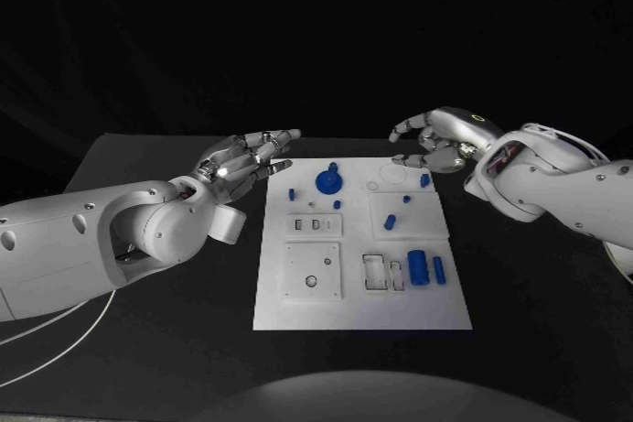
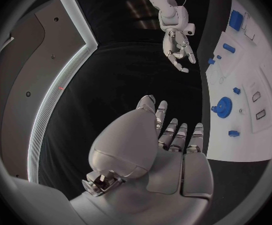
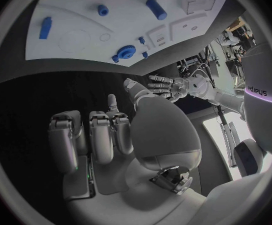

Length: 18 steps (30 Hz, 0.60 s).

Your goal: Assemble the parts on the task board

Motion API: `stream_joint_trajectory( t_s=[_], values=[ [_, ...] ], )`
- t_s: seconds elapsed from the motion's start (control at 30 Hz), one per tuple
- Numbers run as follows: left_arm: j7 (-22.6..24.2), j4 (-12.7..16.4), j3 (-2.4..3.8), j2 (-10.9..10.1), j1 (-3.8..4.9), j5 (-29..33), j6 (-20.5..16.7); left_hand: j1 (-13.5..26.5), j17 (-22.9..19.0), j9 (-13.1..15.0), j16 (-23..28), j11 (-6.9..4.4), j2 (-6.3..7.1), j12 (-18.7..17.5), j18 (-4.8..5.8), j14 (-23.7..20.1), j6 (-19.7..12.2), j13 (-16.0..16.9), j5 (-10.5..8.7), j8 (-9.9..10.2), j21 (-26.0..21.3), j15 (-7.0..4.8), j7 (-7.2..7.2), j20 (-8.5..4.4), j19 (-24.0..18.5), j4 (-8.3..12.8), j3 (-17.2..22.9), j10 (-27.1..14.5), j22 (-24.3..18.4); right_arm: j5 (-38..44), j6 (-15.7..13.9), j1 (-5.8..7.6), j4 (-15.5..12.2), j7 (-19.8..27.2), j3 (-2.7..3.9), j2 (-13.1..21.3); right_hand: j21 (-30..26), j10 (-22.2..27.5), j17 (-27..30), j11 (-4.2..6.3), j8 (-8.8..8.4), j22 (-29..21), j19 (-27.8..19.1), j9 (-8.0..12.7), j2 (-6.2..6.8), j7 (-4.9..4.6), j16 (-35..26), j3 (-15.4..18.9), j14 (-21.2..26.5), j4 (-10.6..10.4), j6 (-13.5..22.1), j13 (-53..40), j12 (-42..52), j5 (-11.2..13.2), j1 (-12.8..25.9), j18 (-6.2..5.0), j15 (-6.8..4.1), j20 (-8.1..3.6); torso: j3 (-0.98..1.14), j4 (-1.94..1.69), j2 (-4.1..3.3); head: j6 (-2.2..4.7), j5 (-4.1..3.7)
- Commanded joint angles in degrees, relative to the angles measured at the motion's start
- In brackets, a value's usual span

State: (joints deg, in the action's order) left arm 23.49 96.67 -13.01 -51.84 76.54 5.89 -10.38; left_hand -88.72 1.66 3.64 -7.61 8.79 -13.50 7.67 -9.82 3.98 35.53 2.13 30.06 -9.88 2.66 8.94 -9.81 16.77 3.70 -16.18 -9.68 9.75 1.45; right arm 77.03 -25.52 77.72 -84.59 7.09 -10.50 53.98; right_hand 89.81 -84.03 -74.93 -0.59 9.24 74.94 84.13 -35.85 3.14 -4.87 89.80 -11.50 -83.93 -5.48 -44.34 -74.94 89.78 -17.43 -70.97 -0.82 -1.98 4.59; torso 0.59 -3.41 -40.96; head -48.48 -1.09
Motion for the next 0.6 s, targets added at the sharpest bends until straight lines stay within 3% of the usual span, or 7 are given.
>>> stream_joint_trajectory(
  t_s=[0.03,0.1,0.2,0.27,0.47,0.6],
  values=[
    [0.81,-0.06,0.04,-0.05,-0.11,-0.07,1.14,0.13,0.06,0.05,-0.21,0.21,0.19,0.18,-0.27,-0.01,-0.04,0.08,0.16,-0.25,0.32,0.35,-0.22,-0.03,0.26,-0.14,0.13,0.20,0.07,-5.58,-4.07,-0.60,-0.43,6.41,-0.02,1.59,0.19,-5.97,-15.07,0.57,0.83,15.06,5.87,-2.10,0.34,0.42,0.20,0.58,-6.07,-0.53,0.56,-15.06,0.22,-0.95,0.07,0.82,-0.56,-0.60,-0.06,0.10,0.19,0.88,-0.22],
    [0.89,-0.08,0.03,-0.25,-0.21,-0.07,1.04,0.07,0.01,0.05,-0.03,0.27,0.19,0.26,-0.25,-0.15,-0.04,0.10,0.20,-0.26,0.30,0.27,-0.25,-0.04,0.24,-0.10,0.20,0.27,0.06,-6.24,-4.58,-1.08,-0.14,7.34,-0.08,2.75,0.19,-5.97,-15.07,0.67,1.89,15.06,5.87,-4.68,0.31,0.49,0.20,0.56,-6.07,-0.76,1.35,-15.06,0.22,-3.07,-0.77,0.82,-0.64,-0.78,-0.04,0.44,0.28,1.14,-0.25],
    [0.94,-0.22,0.02,-0.52,-0.38,-0.07,0.92,0.04,-0.01,0.05,0.02,0.28,0.21,0.33,-0.24,-0.21,-0.02,0.11,0.21,-0.27,0.28,0.19,-0.27,-0.05,0.22,-0.09,0.23,0.32,0.05,-7.06,-5.06,-1.99,0.78,8.42,-0.15,3.94,0.19,-5.97,-15.07,0.70,4.86,15.06,5.87,-11.39,0.05,0.51,0.20,0.66,-6.07,-1.62,3.16,-15.06,0.22,-6.27,-1.80,0.82,-0.66,-1.01,0.01,0.74,0.40,1.36,-0.45],
    [1.01,-0.44,0.01,-0.56,-0.51,-0.08,0.96,0.04,-0.01,0.05,0.02,0.28,0.21,0.33,-0.24,-0.21,-0.02,0.11,0.21,-0.27,0.28,0.19,-0.27,-0.05,0.22,-0.09,0.23,0.32,0.05,-7.61,-5.20,-2.76,1.82,8.95,-0.19,4.27,0.19,-5.97,-15.07,0.63,5.78,15.06,5.87,-15.31,0.54,0.40,0.20,0.63,-6.07,-2.31,5.52,-15.06,0.22,-7.92,-2.26,0.82,-0.59,-0.87,0.10,0.80,0.52,1.40,-0.62],
    [1.14,-0.63,0.01,-0.57,-0.80,-0.09,1.10,0.03,-0.01,0.05,0.02,0.29,0.22,0.36,-0.23,-0.24,-0.02,0.11,0.22,-0.28,0.28,0.15,-0.29,-0.05,0.21,-0.08,0.25,0.35,0.05,-9.10,-4.36,-4.81,4.87,9.53,-0.23,3.61,0.19,-5.97,-15.07,0.41,5.81,15.06,5.87,-18.29,1.15,0.19,0.20,0.60,-6.07,-3.48,7.95,-15.06,0.22,-8.19,-2.20,0.82,-0.52,-0.68,0.25,0.83,0.66,1.25,-0.47],
    [1.10,-0.63,0.01,-0.64,-0.90,-0.09,1.20,0.01,-0.02,0.05,0.03,0.30,0.21,0.39,-0.22,-0.26,-0.03,0.12,0.23,-0.28,0.27,0.14,-0.30,-0.06,0.20,-0.06,0.27,0.37,0.04,-9.62,-3.52,-5.94,6.81,9.40,-0.23,2.64,0.19,-5.97,-15.07,0.04,5.16,15.06,5.87,-19.71,1.41,-0.22,0.20,0.47,-6.07,-4.21,10.16,-15.06,0.22,-7.87,-2.32,0.82,-0.27,-0.44,0.21,0.81,0.64,1.32,-0.39]
  ],
)
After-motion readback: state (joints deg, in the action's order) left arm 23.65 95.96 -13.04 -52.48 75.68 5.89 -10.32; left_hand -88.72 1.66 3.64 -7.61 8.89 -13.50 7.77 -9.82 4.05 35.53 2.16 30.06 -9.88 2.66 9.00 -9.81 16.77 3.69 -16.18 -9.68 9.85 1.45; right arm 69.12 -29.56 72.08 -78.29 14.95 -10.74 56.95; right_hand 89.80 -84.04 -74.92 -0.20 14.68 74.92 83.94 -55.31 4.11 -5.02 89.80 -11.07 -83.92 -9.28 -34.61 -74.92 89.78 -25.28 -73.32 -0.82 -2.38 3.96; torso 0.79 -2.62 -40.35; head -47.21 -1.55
